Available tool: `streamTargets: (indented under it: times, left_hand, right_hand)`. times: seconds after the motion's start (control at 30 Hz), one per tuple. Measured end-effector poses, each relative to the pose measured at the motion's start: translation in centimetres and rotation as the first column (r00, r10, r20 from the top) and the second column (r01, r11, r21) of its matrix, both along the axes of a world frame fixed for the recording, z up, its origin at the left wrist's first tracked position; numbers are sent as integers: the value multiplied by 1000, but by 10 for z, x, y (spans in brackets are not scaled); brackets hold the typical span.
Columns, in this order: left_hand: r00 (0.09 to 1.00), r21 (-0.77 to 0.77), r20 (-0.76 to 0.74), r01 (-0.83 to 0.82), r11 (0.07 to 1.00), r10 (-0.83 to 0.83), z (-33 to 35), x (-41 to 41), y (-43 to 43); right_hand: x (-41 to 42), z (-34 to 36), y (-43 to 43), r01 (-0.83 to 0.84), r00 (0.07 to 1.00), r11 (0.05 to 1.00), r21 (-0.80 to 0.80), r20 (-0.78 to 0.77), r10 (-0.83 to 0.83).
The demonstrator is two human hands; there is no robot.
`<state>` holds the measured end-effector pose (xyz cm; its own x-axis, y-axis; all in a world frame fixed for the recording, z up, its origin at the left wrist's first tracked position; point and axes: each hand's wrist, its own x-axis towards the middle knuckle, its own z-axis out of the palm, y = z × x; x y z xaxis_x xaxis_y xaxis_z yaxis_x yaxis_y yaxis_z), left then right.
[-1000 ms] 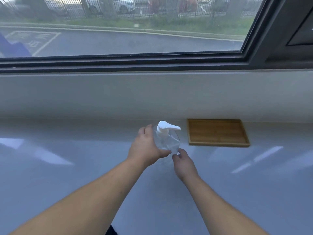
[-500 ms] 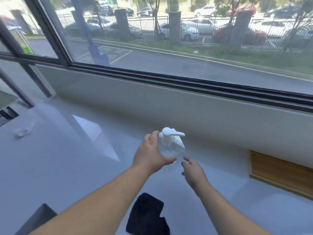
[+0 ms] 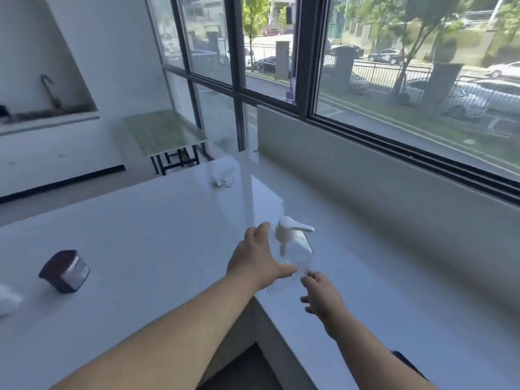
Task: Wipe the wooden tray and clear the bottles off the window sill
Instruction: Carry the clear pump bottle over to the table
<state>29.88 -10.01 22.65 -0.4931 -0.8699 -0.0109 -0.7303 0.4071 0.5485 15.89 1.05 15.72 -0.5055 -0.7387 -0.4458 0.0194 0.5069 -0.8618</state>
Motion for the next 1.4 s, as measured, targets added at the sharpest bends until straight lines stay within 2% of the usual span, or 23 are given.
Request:
streamTargets:
  times: [0.17,0.37,0.53,0.67,0.77,0.97,1.13,1.27,1.4]
  left_hand:
    - [985,-4,15,-174,985,174,4,134,-52]
    - [922,-3,8,-388,922,388,2,273,-91]
    - [830,-5,31,-558,830,558,-7,371,-113]
    - [744,12,25,-668,744,668,-14,438,-129]
    - [647,15,60,-762,648,760,-20,482,-141]
    - [467,16,91,-884,467,880,-32,558,-154]
    - [368,10,114,-929,370,923,-50,617,-163]
    - [340,32,119,-940,339,933,-74,663,-171]
    - [369,60,119,-929,364,922,-100,704,-181]
  right_hand:
    - [115,10,-73,-181,984,983,-18,-4,180]
    - [241,20,-151,-403,915,915,3,23,403]
    - [333,4,-209,-555,830,832,3,59,554]
    - [401,-15,-256,-686,724,727,7,103,682]
    - [451,-30,-293,-768,634,640,11,150,759]
    - [540,-49,-342,-881,469,473,33,204,859]
    - [609,-64,-364,-920,391,386,63,192,900]
    - [656,-83,-376,-925,380,364,113,193,905]
    - [694,-103,-383,-906,420,395,149,210,883]
